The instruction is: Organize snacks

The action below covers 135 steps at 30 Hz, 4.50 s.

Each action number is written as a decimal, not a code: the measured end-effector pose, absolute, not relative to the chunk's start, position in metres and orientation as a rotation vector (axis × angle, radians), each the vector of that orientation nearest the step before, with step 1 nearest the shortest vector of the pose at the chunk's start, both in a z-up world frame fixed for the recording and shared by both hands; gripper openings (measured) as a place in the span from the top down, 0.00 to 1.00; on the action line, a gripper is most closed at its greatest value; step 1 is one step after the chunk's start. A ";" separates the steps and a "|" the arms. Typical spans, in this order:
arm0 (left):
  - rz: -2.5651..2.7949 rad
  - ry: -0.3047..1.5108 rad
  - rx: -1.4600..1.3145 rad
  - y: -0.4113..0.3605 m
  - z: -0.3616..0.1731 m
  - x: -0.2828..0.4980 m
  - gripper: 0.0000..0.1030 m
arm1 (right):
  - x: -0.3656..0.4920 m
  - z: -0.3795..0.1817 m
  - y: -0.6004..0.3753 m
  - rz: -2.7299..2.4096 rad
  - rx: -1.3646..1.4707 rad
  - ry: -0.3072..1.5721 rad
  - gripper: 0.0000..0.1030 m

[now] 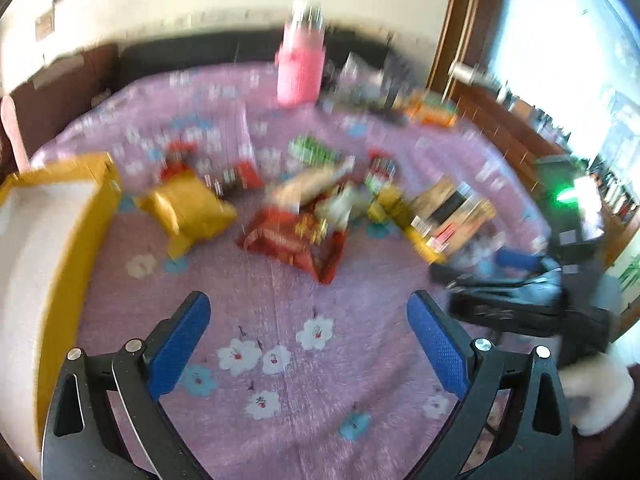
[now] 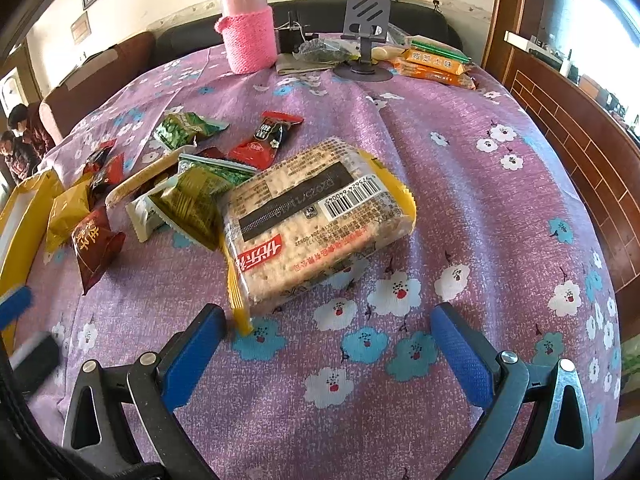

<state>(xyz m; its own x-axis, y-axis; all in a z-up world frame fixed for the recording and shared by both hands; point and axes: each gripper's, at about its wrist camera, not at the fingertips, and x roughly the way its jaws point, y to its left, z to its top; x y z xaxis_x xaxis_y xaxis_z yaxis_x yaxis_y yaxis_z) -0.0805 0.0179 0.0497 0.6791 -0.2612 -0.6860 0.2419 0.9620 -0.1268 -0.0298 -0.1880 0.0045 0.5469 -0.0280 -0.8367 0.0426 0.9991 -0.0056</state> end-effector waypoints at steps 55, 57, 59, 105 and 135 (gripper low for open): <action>-0.258 0.983 -0.264 0.121 0.050 0.016 0.07 | -0.005 0.014 -0.056 0.397 0.012 0.926 0.68; -0.238 0.992 -0.248 0.116 0.046 0.025 0.07 | -0.007 0.016 -0.060 0.418 0.040 0.939 0.68; -0.214 0.997 -0.223 0.110 0.042 0.034 0.07 | -0.009 0.019 -0.062 0.432 0.057 0.939 0.68; 0.095 0.775 -0.396 0.287 0.077 -0.122 0.60 | -0.057 0.073 -0.003 0.624 0.081 0.855 0.69; 0.187 0.830 -0.442 0.353 0.041 -0.138 0.59 | -0.095 0.039 0.208 0.856 -0.125 1.038 0.58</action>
